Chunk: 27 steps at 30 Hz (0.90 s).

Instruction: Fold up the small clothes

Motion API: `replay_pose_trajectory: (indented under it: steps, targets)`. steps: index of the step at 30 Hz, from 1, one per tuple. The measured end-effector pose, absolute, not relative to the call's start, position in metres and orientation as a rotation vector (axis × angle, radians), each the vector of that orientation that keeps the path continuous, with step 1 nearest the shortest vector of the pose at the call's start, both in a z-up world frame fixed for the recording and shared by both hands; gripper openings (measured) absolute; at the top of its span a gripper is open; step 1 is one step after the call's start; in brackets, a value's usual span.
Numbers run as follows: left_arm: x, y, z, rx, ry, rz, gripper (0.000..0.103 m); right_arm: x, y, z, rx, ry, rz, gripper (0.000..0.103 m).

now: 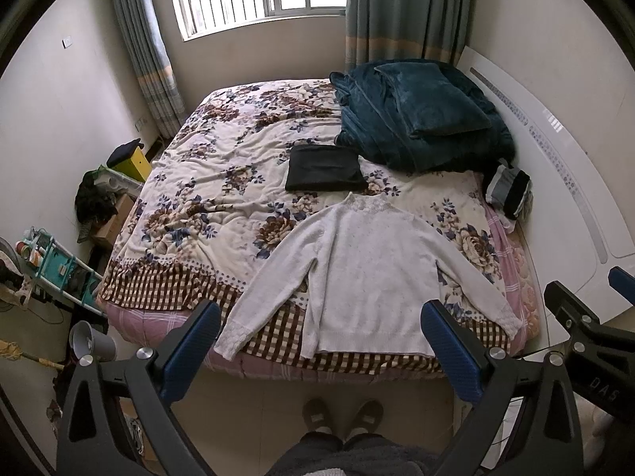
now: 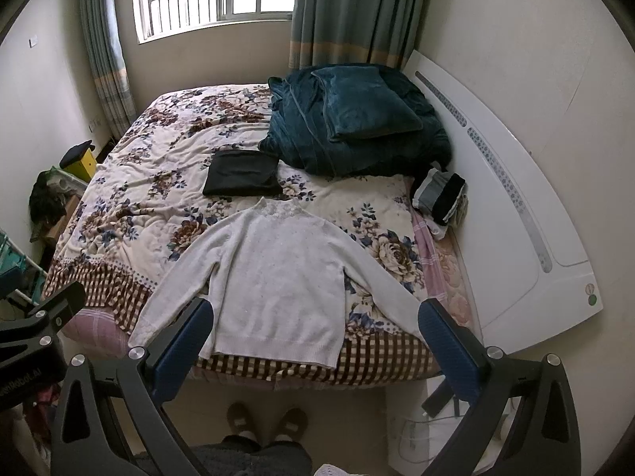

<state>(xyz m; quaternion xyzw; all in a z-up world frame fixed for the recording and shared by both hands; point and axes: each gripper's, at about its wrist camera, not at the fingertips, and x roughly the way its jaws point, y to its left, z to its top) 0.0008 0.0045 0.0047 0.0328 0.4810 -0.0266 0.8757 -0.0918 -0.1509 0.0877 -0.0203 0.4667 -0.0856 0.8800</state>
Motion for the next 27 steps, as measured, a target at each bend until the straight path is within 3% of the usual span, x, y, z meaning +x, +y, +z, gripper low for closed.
replay_pose_trajectory:
  steps: [27]
  targets:
    - [0.015, 0.010, 0.021, 0.065, 0.994, -0.051, 0.103, -0.089, -0.138, 0.082, -0.045, 0.970, -0.166, 0.103]
